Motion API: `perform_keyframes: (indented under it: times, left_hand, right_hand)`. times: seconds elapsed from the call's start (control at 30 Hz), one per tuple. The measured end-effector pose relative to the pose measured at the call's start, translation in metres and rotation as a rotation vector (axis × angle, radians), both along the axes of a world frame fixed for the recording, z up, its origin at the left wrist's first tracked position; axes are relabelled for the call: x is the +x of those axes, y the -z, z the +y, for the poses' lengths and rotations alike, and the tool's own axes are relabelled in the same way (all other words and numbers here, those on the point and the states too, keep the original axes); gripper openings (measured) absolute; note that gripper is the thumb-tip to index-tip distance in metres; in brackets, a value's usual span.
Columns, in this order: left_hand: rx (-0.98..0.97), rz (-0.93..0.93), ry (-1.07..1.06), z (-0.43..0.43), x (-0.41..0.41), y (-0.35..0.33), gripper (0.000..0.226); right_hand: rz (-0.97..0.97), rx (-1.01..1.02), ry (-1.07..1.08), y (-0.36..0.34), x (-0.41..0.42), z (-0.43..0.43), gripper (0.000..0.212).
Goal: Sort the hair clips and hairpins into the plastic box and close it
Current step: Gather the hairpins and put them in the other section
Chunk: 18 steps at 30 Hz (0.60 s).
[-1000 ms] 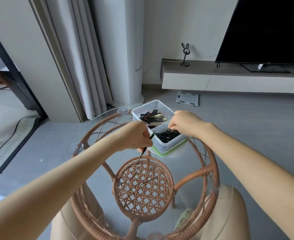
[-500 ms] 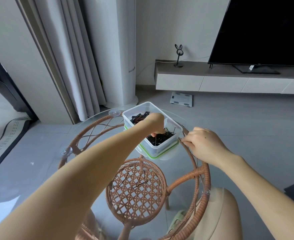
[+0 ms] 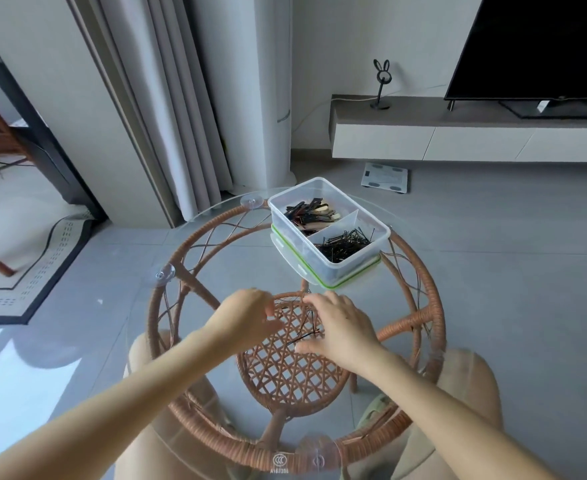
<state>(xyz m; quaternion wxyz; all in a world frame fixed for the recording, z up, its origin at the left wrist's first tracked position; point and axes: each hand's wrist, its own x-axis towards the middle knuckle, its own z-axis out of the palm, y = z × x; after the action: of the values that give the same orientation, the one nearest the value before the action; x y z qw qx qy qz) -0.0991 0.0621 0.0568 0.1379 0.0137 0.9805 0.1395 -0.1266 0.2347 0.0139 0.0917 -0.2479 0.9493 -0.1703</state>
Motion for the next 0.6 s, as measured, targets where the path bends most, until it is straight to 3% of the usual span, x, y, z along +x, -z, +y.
perform_keyframes:
  times: [0.07, 0.23, 0.33, 0.47, 0.6]
  left_hand:
    - [0.023, 0.028, -0.030, -0.002, 0.011, 0.017, 0.030]
    - [0.016, 0.152, -0.057, 0.008, 0.013, 0.034, 0.014]
    - [-0.056, 0.174, -0.004, 0.016, 0.013, 0.034, 0.021]
    - [-0.101, 0.201, 0.057, 0.022, 0.017, 0.033, 0.026]
    - [-0.077, 0.181, 0.053, 0.016, 0.021, 0.035, 0.029]
  right_hand:
    - [-0.047, -0.019, -0.030, -0.001, -0.008, -0.002, 0.070]
    - [-0.091, -0.044, -0.109, -0.012, -0.019, 0.004, 0.020]
    - [-0.017, 0.009, -0.172, -0.015, -0.014, 0.002, 0.004]
    - [0.158, 0.249, -0.305, -0.014, 0.000, -0.006, 0.022]
    - [0.224, 0.340, -0.337, -0.011, 0.012, -0.004, 0.026]
